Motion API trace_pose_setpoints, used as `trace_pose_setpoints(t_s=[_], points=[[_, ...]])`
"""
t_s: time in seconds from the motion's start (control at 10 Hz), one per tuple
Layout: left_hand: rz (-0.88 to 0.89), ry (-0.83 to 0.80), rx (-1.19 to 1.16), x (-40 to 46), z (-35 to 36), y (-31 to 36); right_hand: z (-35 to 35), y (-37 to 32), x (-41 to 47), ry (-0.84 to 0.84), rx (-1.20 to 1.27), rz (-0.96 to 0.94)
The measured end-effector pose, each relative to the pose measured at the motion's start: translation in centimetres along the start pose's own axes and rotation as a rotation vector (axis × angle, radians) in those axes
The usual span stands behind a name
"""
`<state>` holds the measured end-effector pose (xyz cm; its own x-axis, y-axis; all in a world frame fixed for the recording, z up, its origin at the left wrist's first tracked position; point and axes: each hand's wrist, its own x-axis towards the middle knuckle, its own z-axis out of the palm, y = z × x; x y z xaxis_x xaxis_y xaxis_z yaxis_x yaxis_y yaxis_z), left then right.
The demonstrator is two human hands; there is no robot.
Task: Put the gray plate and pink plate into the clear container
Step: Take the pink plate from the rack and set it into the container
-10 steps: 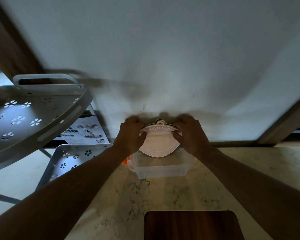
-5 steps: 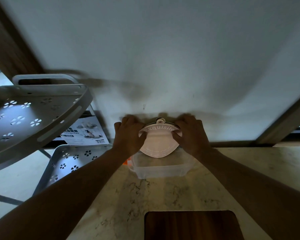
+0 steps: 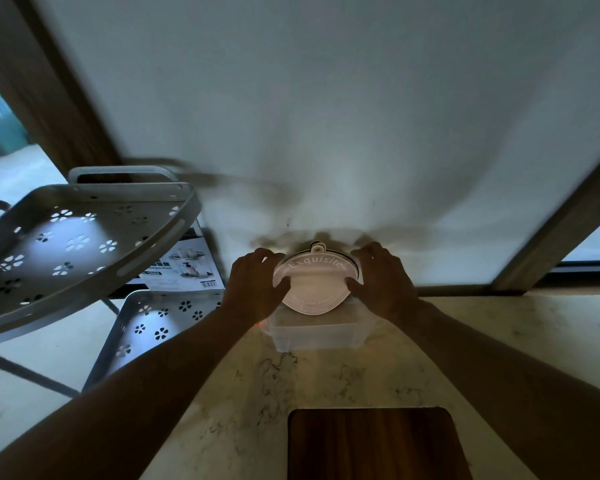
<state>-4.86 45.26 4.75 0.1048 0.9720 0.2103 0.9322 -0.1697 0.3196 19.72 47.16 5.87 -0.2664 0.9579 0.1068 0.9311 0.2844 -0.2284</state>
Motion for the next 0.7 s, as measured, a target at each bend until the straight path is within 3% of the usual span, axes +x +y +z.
trace_pose_setpoints(t_s=[0.3, 0.5, 0.7], points=[[-0.041, -0.06, 0.046, -3.2, -5.1, 2.8, -4.4, -1.7, -4.3, -0.127, 0.022, 0.017], [-0.07, -0.028, 0.043, -7.4, -9.2, 5.8, -8.4, -3.9, -8.9, -0.132, 0.158, 0.054], [-0.056, 0.038, 0.095, -11.7, -12.3, 8.6, -11.7, -5.2, -12.8, -0.101, 0.136, -0.016]])
